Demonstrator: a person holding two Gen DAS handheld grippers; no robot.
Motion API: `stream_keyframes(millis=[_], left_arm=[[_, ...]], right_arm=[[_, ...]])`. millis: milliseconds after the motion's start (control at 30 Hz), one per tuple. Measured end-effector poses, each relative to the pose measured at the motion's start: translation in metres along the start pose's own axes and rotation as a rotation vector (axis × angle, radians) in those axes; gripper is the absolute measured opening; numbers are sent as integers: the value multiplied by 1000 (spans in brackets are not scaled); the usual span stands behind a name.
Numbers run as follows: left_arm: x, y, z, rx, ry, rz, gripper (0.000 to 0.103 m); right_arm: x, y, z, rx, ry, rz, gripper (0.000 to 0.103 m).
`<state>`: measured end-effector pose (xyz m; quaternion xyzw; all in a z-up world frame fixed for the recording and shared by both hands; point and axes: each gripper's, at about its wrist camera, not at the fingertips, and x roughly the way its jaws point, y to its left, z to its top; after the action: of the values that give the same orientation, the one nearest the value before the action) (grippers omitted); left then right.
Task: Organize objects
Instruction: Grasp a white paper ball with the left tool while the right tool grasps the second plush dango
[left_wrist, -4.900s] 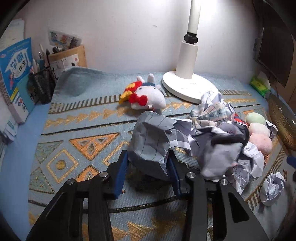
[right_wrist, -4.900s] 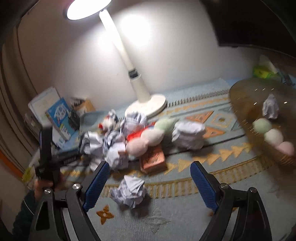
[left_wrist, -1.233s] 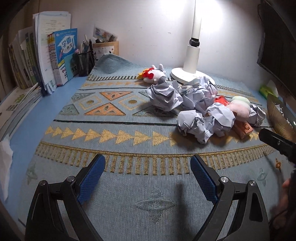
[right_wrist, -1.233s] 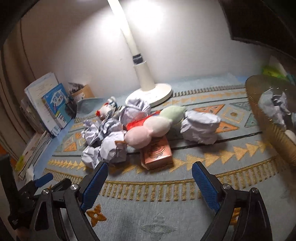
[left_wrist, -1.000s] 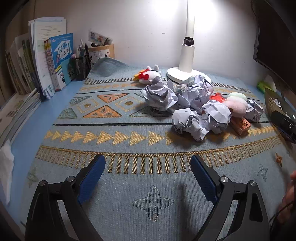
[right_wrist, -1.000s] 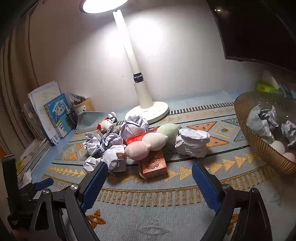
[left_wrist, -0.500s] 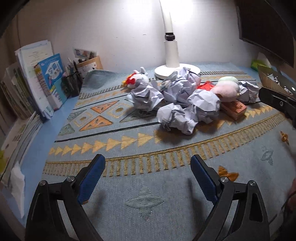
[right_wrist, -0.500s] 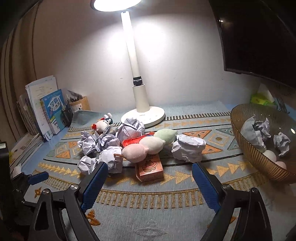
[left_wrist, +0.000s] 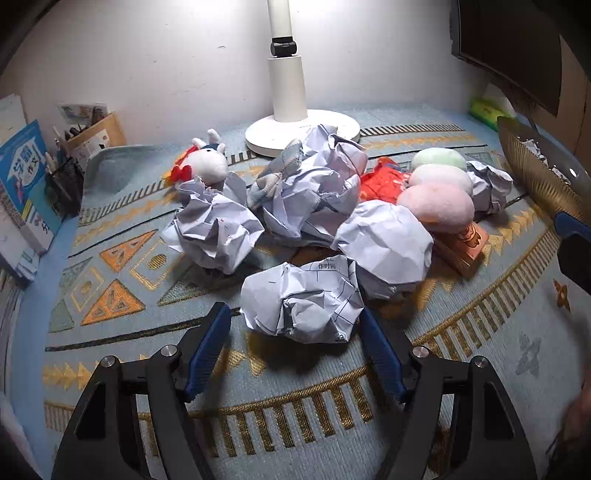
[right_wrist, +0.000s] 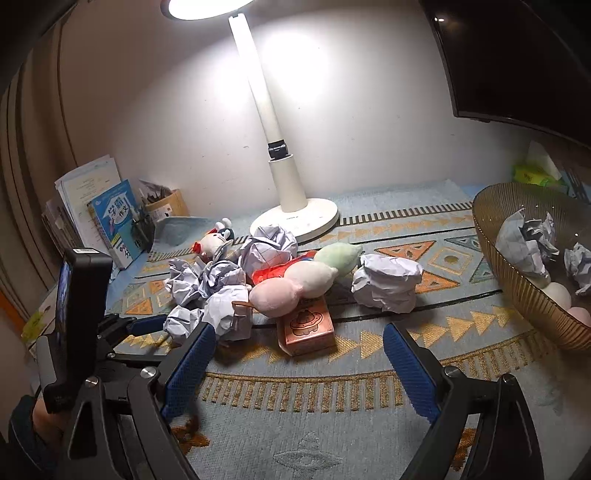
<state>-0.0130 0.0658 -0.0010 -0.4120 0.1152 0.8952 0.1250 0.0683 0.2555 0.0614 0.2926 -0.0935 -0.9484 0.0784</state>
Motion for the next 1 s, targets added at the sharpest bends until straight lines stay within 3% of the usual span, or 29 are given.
stream_keyframes(millis=[100, 133, 167, 267, 400, 500, 567, 667, 933, 1000], left_arm=[[3, -9, 5, 36, -6, 9, 70], [3, -11, 8, 41, -18, 10, 67], [5, -11, 9, 34, -17, 1, 54], [-3, 0, 6, -30, -35, -31, 51], [-35, 24, -13, -140, -86, -44, 51], [-54, 39, -31, -208, -146, -11, 51], [-57, 44, -39, -219, -180, 15, 51], [-56, 58, -43, -306, -186, -75, 51], [-63, 71, -52, -368, -235, -145, 52], [-63, 73, -53, -375, -243, -159, 52]], right_arm=[[1, -1, 0, 8, 6, 0, 91], [1, -2, 0, 13, 10, 3, 91], [2, -3, 0, 19, 15, 7, 91], [5, -7, 1, 37, 38, 38, 91], [32, -10, -2, 100, 195, 16, 91], [30, -3, 6, 74, 154, -20, 87], [38, 3, 18, 66, 197, -50, 86], [59, 1, 37, 163, 254, 3, 86], [117, 0, 58, 278, 310, -92, 86], [127, 6, 58, 235, 312, -107, 72]])
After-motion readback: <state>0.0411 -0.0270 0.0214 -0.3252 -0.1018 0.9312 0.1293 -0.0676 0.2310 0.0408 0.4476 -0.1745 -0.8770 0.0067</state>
